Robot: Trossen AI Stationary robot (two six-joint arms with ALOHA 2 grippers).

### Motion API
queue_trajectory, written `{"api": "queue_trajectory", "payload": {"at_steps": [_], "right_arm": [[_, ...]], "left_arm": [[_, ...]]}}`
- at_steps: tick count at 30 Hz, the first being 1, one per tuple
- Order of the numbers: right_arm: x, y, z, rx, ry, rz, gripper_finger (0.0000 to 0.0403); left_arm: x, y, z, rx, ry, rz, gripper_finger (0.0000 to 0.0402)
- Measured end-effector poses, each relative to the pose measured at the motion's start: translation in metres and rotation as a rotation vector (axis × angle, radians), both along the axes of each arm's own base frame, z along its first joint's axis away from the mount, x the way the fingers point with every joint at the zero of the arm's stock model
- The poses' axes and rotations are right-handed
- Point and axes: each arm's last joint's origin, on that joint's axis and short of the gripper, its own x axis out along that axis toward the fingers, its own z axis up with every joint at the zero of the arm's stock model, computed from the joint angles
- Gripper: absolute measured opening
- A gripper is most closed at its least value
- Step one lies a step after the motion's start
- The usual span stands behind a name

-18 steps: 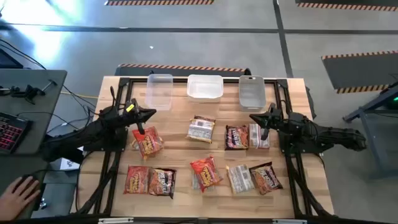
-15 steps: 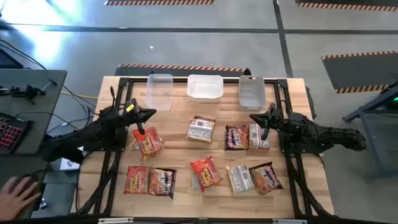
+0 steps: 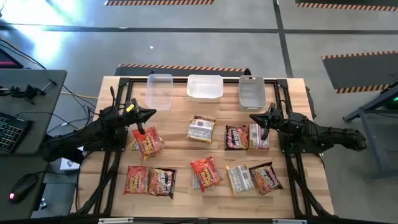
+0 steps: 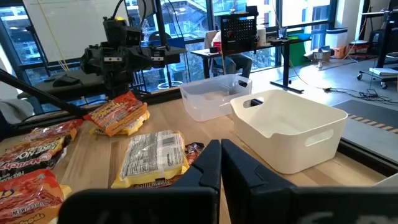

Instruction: Sort Maruchan noodles

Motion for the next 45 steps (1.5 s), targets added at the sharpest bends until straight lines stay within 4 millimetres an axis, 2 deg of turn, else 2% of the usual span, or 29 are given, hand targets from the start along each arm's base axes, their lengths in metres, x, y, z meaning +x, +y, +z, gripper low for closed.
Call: {"api": "queue_trajectory", "payload": {"at_steps": [31, 45], "right_arm": [[0.0, 0.0, 0.0, 0.0, 0.0, 0.0, 0.0], [0.0, 0.0, -0.0001, 0.0, 0.0, 0.0, 0.0]], "left_arm": [[0.0, 0.0, 0.0007, 0.003, -0.007, 0.0, 0.0008], [0.0001, 0.0003, 0.0011, -0.122, -0.061, 0.014, 0.0008]]}}
